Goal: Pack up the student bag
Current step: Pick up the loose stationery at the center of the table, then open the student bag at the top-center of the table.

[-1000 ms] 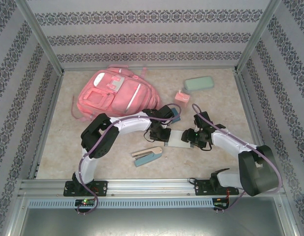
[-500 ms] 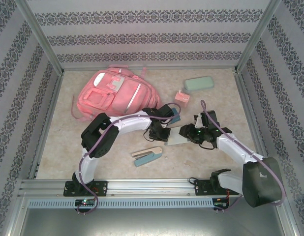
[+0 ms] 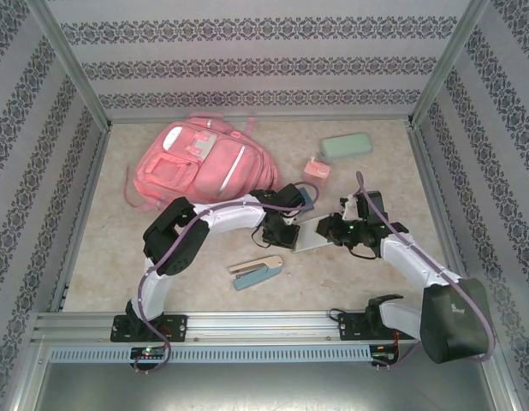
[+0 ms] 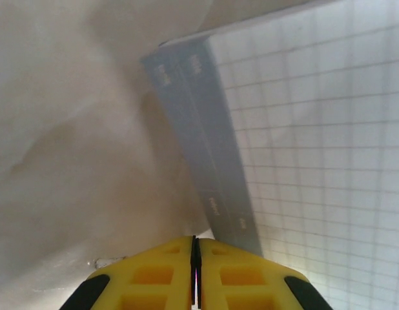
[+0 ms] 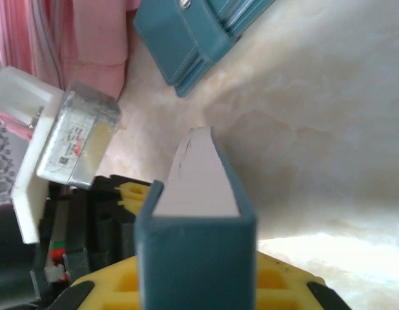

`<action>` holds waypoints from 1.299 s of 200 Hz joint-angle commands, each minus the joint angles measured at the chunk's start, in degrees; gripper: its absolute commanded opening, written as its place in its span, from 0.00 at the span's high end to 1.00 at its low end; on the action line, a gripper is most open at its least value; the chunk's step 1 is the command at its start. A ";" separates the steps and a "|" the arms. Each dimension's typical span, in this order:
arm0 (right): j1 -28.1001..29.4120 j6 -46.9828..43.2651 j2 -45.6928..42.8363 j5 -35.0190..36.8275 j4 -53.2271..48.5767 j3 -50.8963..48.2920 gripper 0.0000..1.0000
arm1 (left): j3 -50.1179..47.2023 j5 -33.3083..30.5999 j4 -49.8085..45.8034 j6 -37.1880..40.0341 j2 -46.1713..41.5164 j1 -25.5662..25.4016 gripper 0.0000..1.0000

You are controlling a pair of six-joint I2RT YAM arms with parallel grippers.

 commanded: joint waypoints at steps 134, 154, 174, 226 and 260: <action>-1.26 5.66 -6.98 0.30 2.65 1.36 1.00 | 20.21 -39.81 -17.77 24.57 -4.64 8.97 0.54; -1.22 6.21 -7.22 0.29 2.81 1.20 1.00 | 22.69 -43.11 -18.67 25.98 -1.13 11.09 0.53; -1.13 6.52 -7.76 0.33 3.07 1.01 1.00 | 24.86 -41.88 -19.36 26.34 2.36 12.83 0.52; -1.13 7.20 -8.98 0.54 2.96 0.88 1.00 | 26.48 -43.33 -20.32 27.59 7.81 13.57 0.49; -0.56 8.38 -9.05 0.41 3.95 1.07 1.00 | 25.32 -44.03 -20.34 27.77 8.09 13.75 0.80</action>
